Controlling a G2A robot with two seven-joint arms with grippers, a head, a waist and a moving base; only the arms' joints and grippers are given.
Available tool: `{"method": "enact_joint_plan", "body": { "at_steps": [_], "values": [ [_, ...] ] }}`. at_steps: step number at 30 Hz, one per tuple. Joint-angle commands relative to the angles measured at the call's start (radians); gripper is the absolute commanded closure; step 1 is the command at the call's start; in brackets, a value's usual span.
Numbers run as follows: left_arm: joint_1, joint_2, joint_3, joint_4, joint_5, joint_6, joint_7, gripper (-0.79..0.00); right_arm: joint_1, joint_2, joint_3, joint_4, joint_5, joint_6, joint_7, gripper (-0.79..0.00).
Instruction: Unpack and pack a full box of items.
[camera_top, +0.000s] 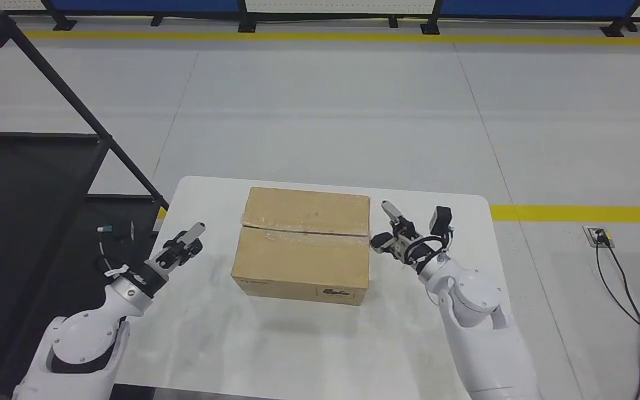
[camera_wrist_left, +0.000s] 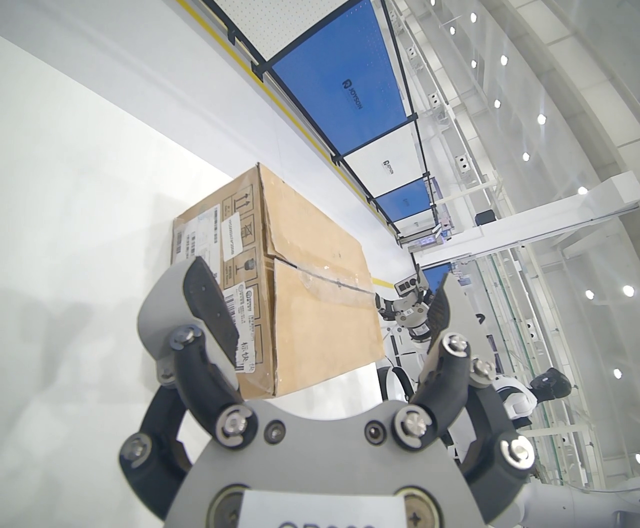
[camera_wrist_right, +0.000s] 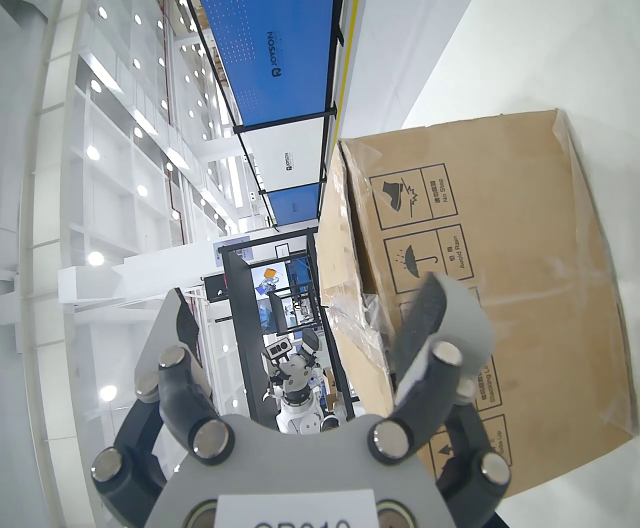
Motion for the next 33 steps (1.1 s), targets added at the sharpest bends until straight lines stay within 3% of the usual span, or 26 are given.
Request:
{"method": "enact_joint_plan", "body": {
  "at_steps": [1, 12, 33],
  "values": [
    [0.000, 0.000, 0.001, 0.000, 0.000, 0.000, 0.000, -0.785, -0.006, 0.002, 0.010, -0.010, 0.013, -0.006, -0.014, -0.785],
    [-0.019, 0.004, -0.033, 0.005, -0.033, 0.002, -0.004, -0.785, -0.069, 0.021, 0.107, -0.096, 0.036, -0.072, -0.161, -0.785],
    [-0.022, 0.007, -0.055, 0.016, -0.047, -0.004, -0.012, -0.785, -0.069, 0.021, 0.107, -0.096, 0.036, -0.072, -0.161, -0.785]
  ]
}}
